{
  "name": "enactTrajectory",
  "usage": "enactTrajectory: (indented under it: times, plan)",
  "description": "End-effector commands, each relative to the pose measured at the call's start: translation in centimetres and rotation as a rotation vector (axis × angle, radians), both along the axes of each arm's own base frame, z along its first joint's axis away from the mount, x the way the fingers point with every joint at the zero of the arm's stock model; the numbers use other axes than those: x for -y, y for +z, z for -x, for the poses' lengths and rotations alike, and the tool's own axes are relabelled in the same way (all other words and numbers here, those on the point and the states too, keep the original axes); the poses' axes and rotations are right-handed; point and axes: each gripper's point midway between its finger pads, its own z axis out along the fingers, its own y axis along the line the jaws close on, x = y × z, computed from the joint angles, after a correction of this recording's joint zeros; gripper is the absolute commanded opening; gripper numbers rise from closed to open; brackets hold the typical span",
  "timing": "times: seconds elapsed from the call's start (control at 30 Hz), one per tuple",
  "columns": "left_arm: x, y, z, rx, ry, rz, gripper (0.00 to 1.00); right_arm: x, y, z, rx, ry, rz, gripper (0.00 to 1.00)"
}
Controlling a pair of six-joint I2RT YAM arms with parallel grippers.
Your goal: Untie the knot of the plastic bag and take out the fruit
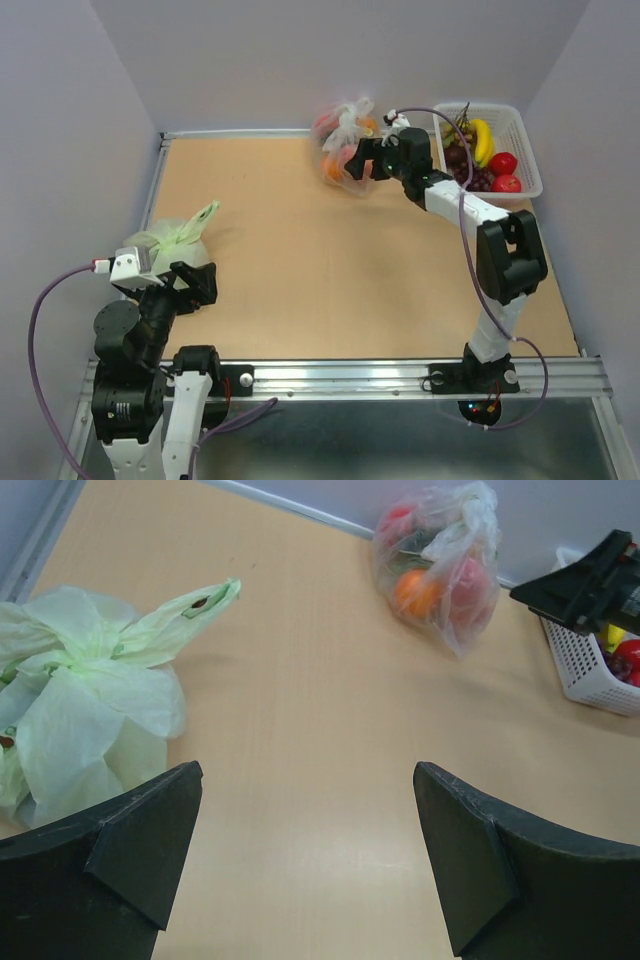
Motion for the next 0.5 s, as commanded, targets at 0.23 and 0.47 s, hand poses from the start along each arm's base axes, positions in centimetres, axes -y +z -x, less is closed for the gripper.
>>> enactTrajectory:
  times: [0.23,0.47]
  plan:
    - [0.4,-0.7,-0.7,-0.039,-0.023,0.012,0.98,-3.2,4.5,-10.6,0.372,-0.101,-0.030,0.90]
    - [0.1,-0.9,-0.7,-0.047,-0.005,-0.001,0.95,-4.1,3.4,-12.7,0.384,-0.111,0.003,0.61]
